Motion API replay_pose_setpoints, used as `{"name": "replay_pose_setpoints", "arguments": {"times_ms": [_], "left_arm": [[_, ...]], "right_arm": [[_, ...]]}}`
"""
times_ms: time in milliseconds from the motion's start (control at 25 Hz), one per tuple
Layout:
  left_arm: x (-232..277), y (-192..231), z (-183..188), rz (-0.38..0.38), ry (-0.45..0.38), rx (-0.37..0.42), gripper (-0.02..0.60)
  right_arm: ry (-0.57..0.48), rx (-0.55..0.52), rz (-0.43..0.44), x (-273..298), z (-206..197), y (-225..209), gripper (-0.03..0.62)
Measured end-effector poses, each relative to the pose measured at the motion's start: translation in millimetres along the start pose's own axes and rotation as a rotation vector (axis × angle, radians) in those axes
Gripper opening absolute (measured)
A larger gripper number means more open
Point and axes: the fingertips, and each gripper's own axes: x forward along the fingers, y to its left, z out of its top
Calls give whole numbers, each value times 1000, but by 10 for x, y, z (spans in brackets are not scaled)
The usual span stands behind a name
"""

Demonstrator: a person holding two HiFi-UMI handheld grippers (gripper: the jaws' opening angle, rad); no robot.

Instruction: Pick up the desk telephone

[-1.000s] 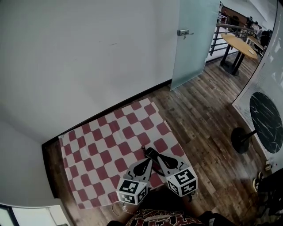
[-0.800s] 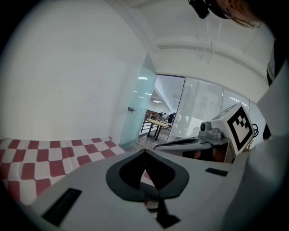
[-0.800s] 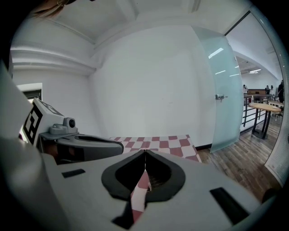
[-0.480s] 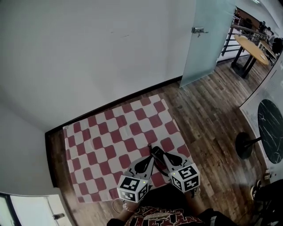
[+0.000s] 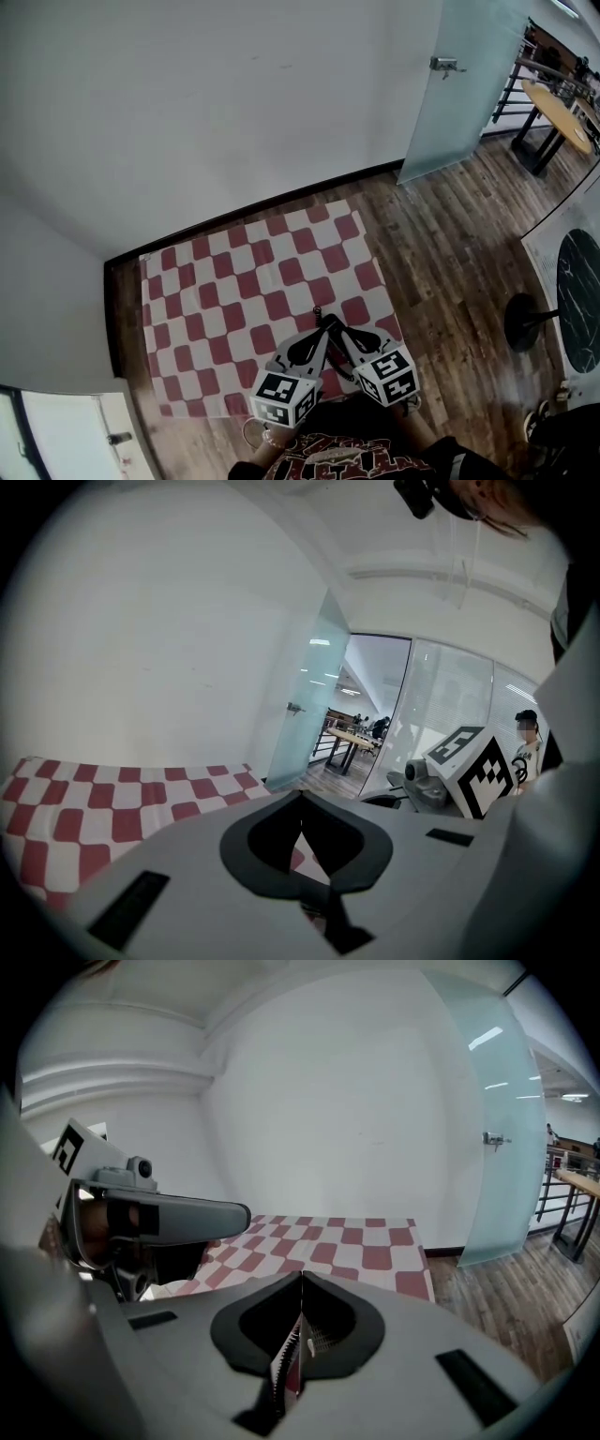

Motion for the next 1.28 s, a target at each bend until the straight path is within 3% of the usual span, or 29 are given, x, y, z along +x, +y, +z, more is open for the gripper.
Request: {"name": "replay_pose_setpoints", "arguments": {"times_ms": [560, 1280], "left_arm": [[121, 41, -43, 52, 23, -16, 6], [28, 137, -77, 89, 18, -35, 6]], "right_arm": [[74, -35, 74, 244, -201, -22, 18], [200, -39, 66, 452, -682, -83, 18]]}}
